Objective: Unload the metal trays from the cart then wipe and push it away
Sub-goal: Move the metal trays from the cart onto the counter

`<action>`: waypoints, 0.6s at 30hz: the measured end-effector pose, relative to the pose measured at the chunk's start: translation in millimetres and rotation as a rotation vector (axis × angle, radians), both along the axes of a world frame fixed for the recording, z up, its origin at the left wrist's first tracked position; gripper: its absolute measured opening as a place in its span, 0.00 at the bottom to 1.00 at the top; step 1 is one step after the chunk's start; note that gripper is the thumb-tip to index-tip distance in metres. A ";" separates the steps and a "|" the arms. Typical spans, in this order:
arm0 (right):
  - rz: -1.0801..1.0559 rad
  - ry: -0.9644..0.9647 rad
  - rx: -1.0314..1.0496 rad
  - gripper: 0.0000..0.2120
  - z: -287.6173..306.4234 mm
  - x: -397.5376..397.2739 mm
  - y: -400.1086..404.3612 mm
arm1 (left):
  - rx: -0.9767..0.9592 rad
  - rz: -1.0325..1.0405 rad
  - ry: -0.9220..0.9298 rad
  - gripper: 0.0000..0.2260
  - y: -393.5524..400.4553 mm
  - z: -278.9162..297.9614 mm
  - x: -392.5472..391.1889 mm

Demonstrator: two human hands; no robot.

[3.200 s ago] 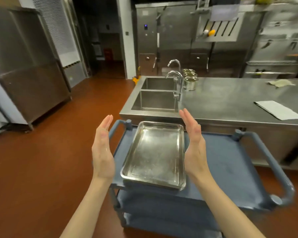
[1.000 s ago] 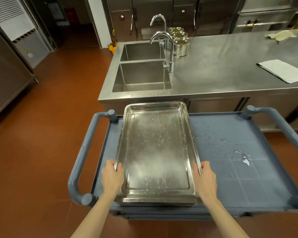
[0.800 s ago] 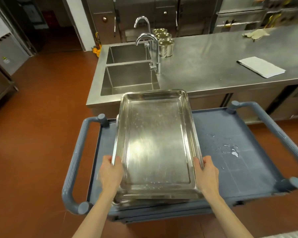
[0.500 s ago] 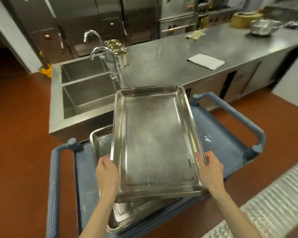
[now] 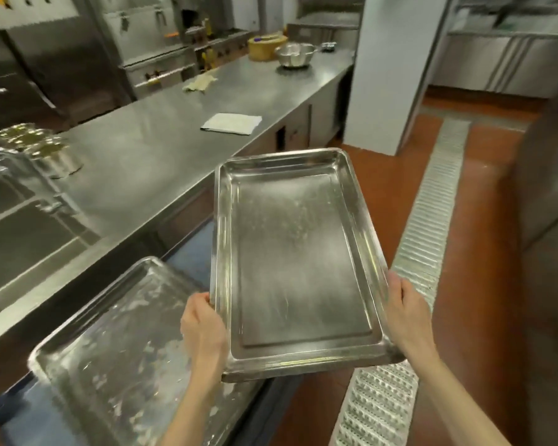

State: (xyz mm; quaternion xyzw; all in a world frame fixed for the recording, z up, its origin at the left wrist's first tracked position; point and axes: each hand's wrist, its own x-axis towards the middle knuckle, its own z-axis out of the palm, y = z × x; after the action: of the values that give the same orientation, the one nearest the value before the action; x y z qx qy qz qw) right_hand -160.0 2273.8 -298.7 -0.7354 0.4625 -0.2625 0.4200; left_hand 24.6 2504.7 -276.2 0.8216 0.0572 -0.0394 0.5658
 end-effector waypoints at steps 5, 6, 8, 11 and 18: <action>-0.206 0.002 -0.039 0.23 8.3 -72.8 -40.2 | -0.006 -0.177 0.014 0.15 -75.1 1.1 -35.7; -0.245 0.001 -0.044 0.22 9.2 -88.8 -48.4 | -0.014 -0.215 0.017 0.15 -89.8 1.8 -46.5; -0.324 -0.017 -0.040 0.23 10.0 -123.6 -65.7 | -0.008 -0.306 0.007 0.14 -120.7 3.4 -70.3; -0.413 -0.009 -0.056 0.24 11.8 -180.4 -89.9 | -0.012 -0.417 -0.004 0.15 -167.0 5.1 -110.1; -0.601 0.011 -0.056 0.23 20.3 -307.0 -130.0 | -0.054 -0.635 -0.006 0.13 -267.3 12.6 -215.3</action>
State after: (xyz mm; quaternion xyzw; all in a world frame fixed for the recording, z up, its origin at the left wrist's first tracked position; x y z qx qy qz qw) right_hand -467.0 2143.8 -278.4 -0.5782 0.6542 -0.3839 0.3004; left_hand -190.7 2237.4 -263.6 0.7831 -0.2049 -0.2130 0.5472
